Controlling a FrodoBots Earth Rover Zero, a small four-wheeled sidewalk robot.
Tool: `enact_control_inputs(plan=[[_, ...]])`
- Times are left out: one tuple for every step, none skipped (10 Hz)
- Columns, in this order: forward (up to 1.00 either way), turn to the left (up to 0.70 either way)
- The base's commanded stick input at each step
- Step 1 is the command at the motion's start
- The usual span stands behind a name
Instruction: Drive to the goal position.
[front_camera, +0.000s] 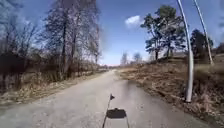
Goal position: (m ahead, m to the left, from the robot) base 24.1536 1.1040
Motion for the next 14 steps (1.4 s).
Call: enact_control_inputs(plan=[[0.70,0.00],[0.70,0.00],[0.70,0.00],[0.70,0.00],[0.70,0.00],[0.70,0.00],[0.70,0.00],[0.70,0.00],[0.70,0.00],[0.70,0.00],[0.70,0.00],[0.70,0.00],[0.70,0.00],[0.70,0.00]])
